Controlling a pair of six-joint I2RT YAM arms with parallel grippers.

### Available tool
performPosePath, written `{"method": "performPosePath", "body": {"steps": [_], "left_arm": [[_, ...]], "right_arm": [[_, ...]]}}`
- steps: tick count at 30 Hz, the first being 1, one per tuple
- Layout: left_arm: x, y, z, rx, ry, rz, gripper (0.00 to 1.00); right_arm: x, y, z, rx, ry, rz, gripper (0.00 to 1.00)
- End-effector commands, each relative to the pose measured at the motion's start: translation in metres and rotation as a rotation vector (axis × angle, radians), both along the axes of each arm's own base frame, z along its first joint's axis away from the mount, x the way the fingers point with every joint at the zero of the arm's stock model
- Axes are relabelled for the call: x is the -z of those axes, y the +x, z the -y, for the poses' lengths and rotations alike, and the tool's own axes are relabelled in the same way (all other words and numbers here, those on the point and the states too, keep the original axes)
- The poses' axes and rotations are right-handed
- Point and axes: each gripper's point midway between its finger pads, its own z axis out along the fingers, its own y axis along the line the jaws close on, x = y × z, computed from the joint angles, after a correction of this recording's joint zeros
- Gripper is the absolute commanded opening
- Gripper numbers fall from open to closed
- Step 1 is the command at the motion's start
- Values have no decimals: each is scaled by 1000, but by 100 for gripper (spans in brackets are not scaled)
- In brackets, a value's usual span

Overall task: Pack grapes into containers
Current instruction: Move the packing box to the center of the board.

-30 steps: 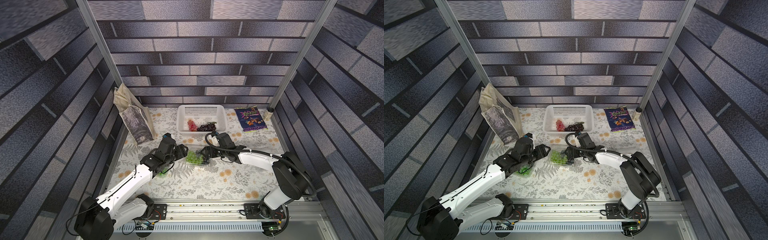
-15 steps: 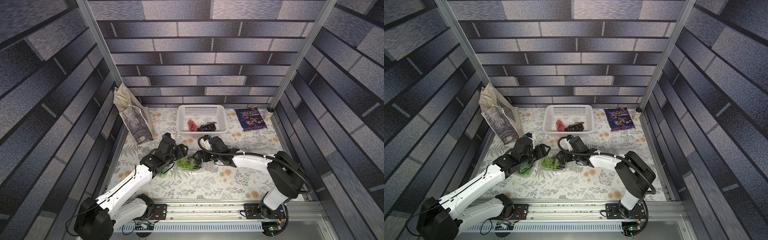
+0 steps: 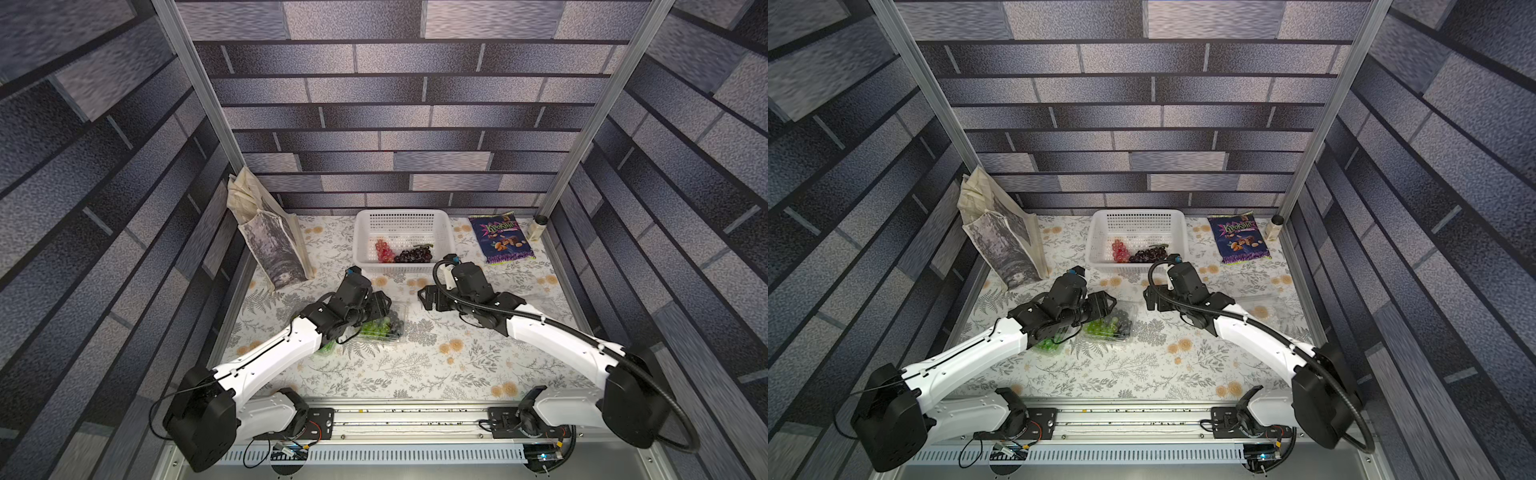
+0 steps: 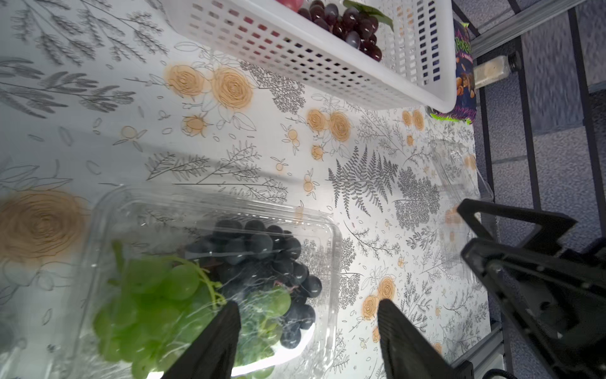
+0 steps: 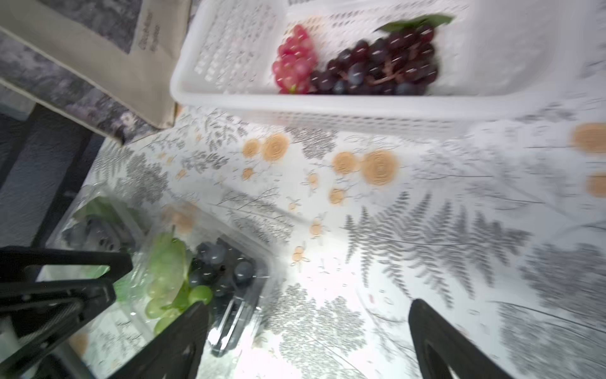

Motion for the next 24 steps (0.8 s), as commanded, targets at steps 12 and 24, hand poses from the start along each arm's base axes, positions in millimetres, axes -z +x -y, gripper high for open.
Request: {"method": "performPosePath", "body": {"steps": [12,24], "left_arm": [[-8,15,35,91,-51,42,69],[-12,18,30,76,-95,52,69]], "right_arm": [[67,-50,188,472,-300,-241,93],[80,-21,179,469,-244,-311,90]]}}
